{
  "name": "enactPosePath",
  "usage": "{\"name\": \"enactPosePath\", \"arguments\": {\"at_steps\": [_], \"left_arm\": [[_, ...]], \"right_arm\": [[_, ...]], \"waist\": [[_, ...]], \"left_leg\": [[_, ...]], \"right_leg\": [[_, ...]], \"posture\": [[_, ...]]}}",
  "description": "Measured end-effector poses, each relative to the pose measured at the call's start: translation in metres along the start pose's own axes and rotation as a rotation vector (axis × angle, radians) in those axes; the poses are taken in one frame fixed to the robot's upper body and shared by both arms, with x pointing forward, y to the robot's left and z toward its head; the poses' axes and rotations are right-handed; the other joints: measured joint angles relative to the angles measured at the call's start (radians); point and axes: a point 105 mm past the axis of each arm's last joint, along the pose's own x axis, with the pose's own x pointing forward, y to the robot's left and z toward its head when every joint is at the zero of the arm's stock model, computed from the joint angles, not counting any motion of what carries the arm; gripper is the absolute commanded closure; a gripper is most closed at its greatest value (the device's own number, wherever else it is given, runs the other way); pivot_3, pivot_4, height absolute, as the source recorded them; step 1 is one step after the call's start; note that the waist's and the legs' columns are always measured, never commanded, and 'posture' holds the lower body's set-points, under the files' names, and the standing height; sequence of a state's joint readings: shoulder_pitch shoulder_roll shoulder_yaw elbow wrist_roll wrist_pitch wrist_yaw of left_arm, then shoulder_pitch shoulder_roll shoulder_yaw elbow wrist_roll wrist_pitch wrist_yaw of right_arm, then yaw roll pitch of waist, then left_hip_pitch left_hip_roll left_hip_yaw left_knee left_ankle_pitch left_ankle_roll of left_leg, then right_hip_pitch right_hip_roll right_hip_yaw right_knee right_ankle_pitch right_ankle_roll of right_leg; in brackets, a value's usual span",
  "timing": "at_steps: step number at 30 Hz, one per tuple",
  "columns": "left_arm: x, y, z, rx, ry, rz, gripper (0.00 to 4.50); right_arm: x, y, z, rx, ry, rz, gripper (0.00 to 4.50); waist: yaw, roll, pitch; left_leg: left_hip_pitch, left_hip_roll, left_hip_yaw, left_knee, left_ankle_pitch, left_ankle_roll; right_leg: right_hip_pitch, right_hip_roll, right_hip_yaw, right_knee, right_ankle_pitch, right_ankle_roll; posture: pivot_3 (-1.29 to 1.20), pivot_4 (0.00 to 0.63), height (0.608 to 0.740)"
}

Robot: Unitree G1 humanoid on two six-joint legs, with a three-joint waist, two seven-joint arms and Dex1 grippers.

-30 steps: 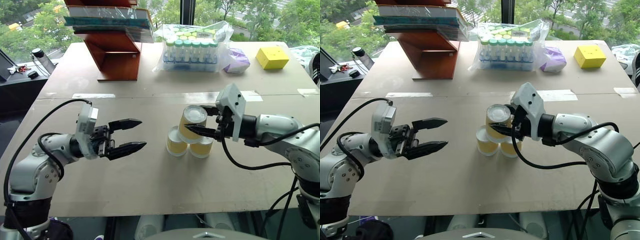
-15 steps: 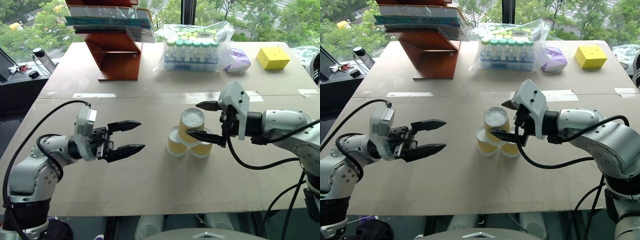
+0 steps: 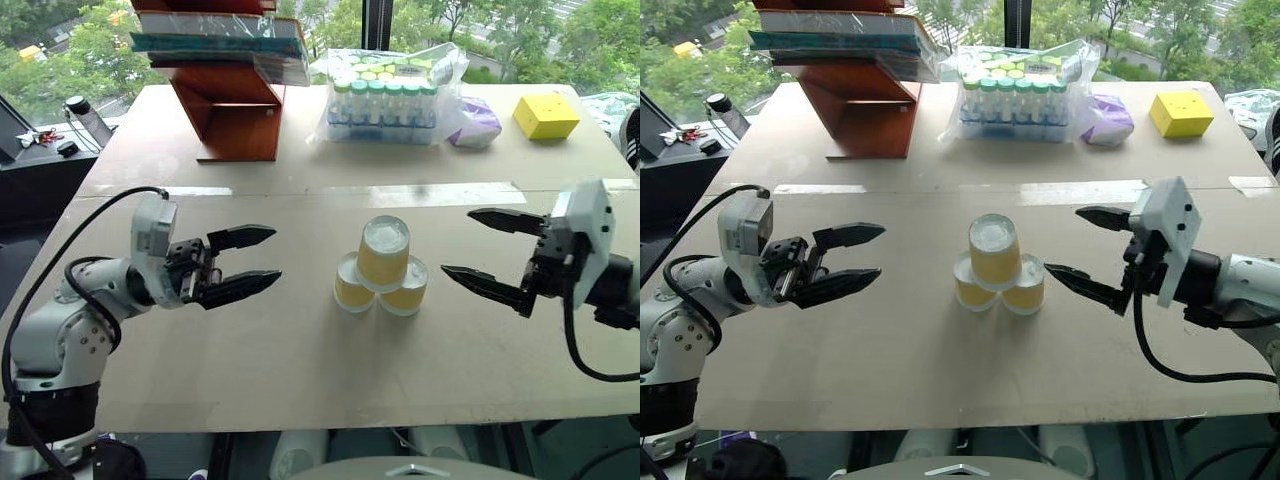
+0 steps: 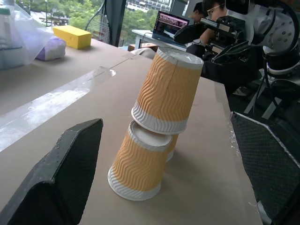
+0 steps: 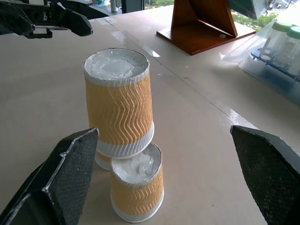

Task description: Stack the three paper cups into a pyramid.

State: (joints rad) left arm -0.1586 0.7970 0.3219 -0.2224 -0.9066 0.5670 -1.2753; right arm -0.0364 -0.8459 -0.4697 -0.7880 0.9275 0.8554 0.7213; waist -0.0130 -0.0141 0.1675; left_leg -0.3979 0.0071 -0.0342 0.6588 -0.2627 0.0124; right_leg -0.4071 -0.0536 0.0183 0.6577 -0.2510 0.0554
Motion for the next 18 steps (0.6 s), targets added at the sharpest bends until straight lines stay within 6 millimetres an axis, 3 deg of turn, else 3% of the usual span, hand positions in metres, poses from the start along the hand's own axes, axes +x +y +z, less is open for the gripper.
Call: {"name": "enactPosePath", "arguments": {"at_steps": [7, 12, 15, 18], "left_arm": [[-0.014, 0.004, -0.005, -0.022, -0.004, 0.03, 0.0], [-0.038, 0.021, -0.03, -0.065, 0.072, 0.21, 0.0], [-0.062, 0.028, -0.059, -0.122, 0.153, 0.358, 0.0], [-0.069, 0.026, -0.072, -0.12, 0.186, 0.396, 0.0]], "right_arm": [[-0.035, 0.005, -0.019, 0.062, 0.0, -0.05, 0.05], [-0.066, 0.01, -0.044, 0.129, 0.063, -0.128, 0.05], [-0.102, 0.012, -0.084, 0.207, 0.172, -0.244, 0.05], [-0.115, 0.012, -0.097, 0.205, 0.197, -0.288, 0.05]], "waist": [[0.0, 0.0, 0.0], [0.002, -0.002, -0.001], [0.004, -0.003, -0.002], [-0.001, -0.004, -0.003]], "left_leg": [[0.001, 0.0, 0.0, 0.0, 0.0, 0.0], [0.001, 0.0, 0.0, 0.0, 0.0, 0.0], [0.002, 0.001, 0.001, 0.0, 0.0, 0.0], [0.003, 0.003, 0.002, 0.0, 0.0, 0.0]], "right_leg": [[0.0, 0.001, 0.0, 0.001, 0.0, 0.0], [0.0, 0.001, 0.001, 0.001, 0.0, 0.0], [0.001, 0.001, 0.001, 0.0, 0.0, 0.0], [0.001, 0.0, 0.003, 0.0, -0.001, -0.002]], "posture": [[0.0, 0.15, 0.74], [0.0, 0.15, 0.74], [0.0, 0.15, 0.74], [0.0, 0.15, 0.74]]}}
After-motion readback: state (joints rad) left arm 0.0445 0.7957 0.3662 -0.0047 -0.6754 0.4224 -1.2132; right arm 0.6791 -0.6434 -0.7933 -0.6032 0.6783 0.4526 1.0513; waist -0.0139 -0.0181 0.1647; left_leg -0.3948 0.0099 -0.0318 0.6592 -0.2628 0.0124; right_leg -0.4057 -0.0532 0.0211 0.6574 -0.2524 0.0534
